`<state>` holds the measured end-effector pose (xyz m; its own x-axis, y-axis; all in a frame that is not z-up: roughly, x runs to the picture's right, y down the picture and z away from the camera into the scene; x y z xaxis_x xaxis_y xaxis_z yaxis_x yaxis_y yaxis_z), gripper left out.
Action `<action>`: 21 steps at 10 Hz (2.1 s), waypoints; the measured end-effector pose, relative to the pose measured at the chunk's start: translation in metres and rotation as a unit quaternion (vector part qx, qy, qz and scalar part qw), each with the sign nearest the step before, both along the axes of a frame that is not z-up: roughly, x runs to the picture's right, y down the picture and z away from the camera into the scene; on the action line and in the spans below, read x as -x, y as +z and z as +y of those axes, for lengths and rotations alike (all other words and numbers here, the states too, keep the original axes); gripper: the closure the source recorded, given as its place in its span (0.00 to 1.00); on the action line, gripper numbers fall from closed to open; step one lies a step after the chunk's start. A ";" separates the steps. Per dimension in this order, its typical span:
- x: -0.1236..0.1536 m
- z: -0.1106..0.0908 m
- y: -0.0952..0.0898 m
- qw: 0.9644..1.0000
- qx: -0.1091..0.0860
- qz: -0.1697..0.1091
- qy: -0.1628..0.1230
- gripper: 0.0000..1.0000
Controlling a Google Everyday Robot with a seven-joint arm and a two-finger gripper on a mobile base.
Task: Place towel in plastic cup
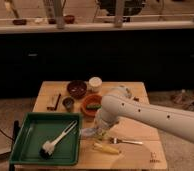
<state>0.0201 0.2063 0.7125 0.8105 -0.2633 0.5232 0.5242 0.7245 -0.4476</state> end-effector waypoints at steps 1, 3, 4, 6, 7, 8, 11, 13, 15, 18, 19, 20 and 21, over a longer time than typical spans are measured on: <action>0.000 -0.001 0.005 1.000 0.001 -0.001 -0.002 0.99; -0.003 -0.001 0.014 1.000 0.005 -0.007 -0.005 0.99; -0.004 0.000 0.017 1.000 0.008 -0.010 -0.006 0.99; -0.009 0.000 0.023 0.999 0.018 -0.027 -0.012 0.99; -0.010 0.000 0.025 0.999 0.019 -0.037 -0.019 0.99; -0.010 0.000 0.025 0.998 0.019 -0.049 -0.031 0.99; -0.011 -0.002 0.017 0.988 0.001 -0.123 -0.098 0.99; -0.010 -0.002 0.012 0.980 -0.007 -0.150 -0.130 0.99; -0.009 0.001 0.009 0.971 -0.010 -0.175 -0.165 0.99; -0.003 0.004 0.010 0.963 -0.007 -0.193 -0.190 0.99; -0.003 0.004 0.011 0.962 -0.006 -0.195 -0.192 0.99; -0.003 0.004 0.013 0.962 -0.006 -0.195 -0.192 0.99; -0.003 0.004 0.014 0.962 -0.006 -0.195 -0.192 0.99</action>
<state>0.0228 0.2103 0.7263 0.3946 -0.5120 0.7630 0.8810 0.4467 -0.1558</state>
